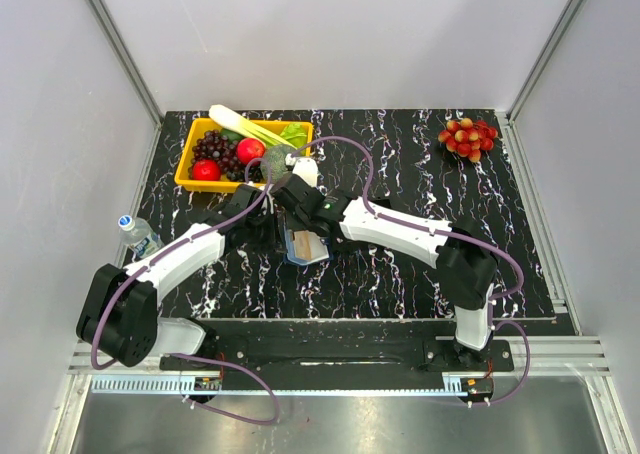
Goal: Put the credit cards into the card holder
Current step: Insert the credit card into the card holder.
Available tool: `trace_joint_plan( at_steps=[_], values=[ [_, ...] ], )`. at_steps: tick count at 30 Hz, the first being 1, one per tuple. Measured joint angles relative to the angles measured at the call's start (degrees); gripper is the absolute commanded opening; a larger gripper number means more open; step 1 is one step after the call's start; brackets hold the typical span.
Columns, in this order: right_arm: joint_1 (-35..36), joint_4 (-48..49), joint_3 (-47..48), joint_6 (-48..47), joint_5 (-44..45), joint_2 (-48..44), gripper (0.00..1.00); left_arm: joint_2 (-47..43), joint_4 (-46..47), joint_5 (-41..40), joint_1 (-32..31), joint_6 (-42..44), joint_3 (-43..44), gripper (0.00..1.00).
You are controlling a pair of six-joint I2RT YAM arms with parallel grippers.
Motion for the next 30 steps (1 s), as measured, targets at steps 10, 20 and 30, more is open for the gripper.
trace_joint_plan(
  at_steps=[10,20,30],
  values=[
    [0.00,-0.42,0.00,-0.02,-0.07,0.09,0.00,0.00,0.00,0.02,0.00,0.00,0.00,0.00],
    [0.02,-0.37,0.00,-0.02,-0.26,2.32,0.00,0.00,0.00,0.00,0.00,-0.02,0.00,0.00],
    [0.55,-0.48,0.00,-0.04,-0.02,3.26,0.00,-1.07,0.74,-0.02,0.00,-1.46,-1.36,0.00]
  ],
)
